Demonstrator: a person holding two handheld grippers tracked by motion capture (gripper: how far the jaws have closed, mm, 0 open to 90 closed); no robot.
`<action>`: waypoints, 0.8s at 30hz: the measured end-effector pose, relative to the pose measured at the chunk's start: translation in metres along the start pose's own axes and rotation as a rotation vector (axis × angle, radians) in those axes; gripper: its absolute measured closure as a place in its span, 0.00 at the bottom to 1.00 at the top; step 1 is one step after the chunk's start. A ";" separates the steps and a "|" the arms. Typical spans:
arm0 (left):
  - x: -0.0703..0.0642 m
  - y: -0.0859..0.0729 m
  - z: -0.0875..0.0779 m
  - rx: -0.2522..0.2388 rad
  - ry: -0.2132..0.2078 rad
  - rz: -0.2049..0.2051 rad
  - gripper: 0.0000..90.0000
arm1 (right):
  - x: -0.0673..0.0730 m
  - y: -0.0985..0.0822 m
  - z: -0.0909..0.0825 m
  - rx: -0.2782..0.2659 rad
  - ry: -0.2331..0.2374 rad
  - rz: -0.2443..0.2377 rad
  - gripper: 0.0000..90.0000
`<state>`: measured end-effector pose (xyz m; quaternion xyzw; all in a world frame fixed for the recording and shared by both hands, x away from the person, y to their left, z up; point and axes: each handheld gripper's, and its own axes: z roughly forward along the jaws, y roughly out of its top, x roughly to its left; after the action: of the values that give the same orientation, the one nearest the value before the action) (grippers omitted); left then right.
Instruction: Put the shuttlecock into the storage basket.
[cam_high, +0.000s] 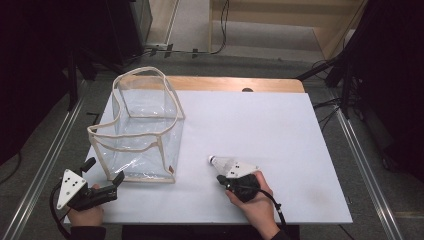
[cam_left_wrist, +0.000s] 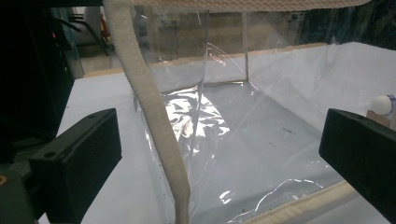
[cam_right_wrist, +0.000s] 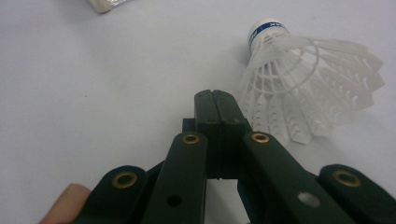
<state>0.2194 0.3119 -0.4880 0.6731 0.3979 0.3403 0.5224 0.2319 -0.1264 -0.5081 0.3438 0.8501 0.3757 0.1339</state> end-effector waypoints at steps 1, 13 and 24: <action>0.000 0.000 0.000 0.000 0.000 0.001 0.00 | -0.004 0.000 -0.001 -0.001 -0.012 0.004 0.97; 0.000 0.000 0.000 0.000 0.000 0.000 0.00 | -0.028 0.004 -0.004 -0.005 -0.066 0.034 0.97; 0.000 0.000 0.000 -0.002 0.000 -0.003 0.00 | -0.049 0.017 -0.001 0.002 -0.108 0.039 0.97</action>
<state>0.2195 0.3121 -0.4880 0.6721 0.3985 0.3399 0.5234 0.2751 -0.1525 -0.4963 0.3801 0.8352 0.3584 0.1719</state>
